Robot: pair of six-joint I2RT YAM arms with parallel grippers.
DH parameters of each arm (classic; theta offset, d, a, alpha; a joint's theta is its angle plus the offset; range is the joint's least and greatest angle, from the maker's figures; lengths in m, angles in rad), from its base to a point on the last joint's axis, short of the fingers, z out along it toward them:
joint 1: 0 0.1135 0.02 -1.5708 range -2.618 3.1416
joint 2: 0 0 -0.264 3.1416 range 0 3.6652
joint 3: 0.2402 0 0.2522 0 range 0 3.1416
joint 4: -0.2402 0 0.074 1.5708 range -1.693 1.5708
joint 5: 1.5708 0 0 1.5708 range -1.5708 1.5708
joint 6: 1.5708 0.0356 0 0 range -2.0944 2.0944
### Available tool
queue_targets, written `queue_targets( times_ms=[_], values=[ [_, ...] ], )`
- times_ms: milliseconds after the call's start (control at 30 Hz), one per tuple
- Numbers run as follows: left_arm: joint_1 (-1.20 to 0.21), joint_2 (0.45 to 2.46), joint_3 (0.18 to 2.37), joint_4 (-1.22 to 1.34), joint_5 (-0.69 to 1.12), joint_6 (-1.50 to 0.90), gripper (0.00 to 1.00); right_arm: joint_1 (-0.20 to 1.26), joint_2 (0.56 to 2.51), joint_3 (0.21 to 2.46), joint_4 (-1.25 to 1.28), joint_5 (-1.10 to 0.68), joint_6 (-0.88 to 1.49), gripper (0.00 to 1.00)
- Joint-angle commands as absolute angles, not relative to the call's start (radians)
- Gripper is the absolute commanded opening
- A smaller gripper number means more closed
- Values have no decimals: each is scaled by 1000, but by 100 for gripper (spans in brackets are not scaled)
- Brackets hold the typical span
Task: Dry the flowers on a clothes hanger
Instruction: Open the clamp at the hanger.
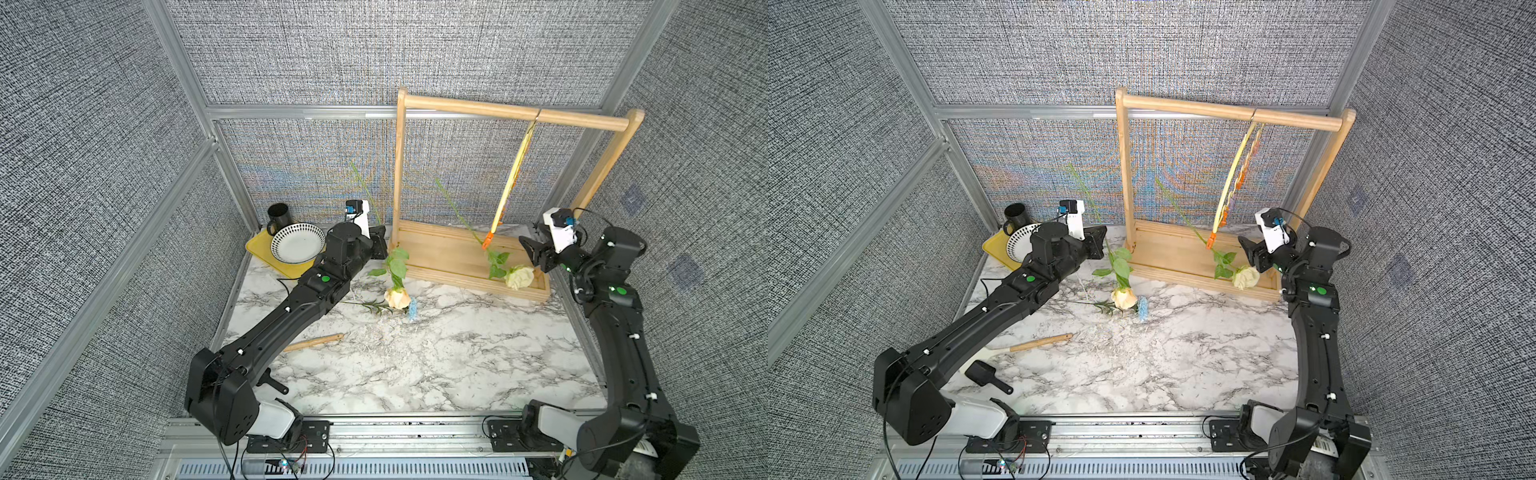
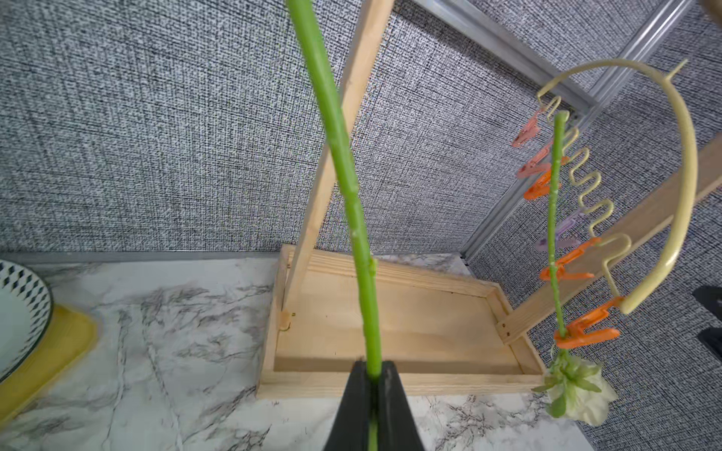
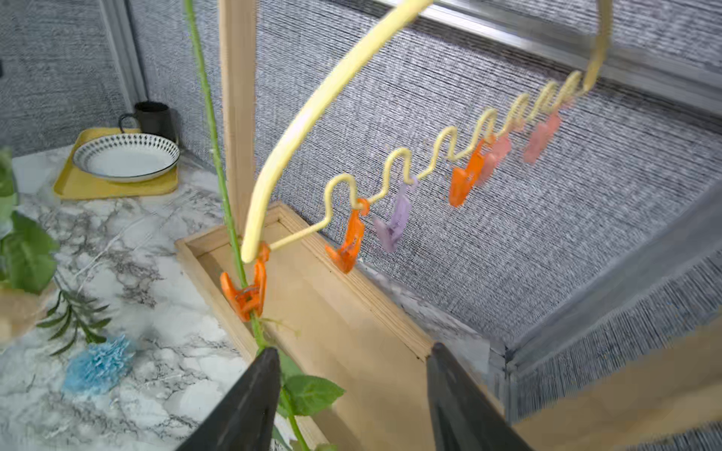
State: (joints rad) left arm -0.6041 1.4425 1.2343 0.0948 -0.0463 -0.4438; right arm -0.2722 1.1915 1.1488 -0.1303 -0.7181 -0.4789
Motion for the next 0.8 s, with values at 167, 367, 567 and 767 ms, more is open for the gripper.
queue_targets(
  times_ms=[167, 367, 567, 767],
  values=[
    [-617, 1524, 1239, 363, 27, -374, 2, -233, 1384, 1327, -246, -768, -750, 65],
    [-616, 1584, 1283, 403, 47, -354, 2, -234, 1486, 1379, -221, -823, -808, 65],
    [-617, 1649, 1331, 418, 42, -418, 2, -235, 1603, 1477, -322, -869, -941, 64],
    [-619, 1741, 1397, 441, 59, -452, 2, -231, 1679, 1565, -415, -928, -1029, 57]
  ],
)
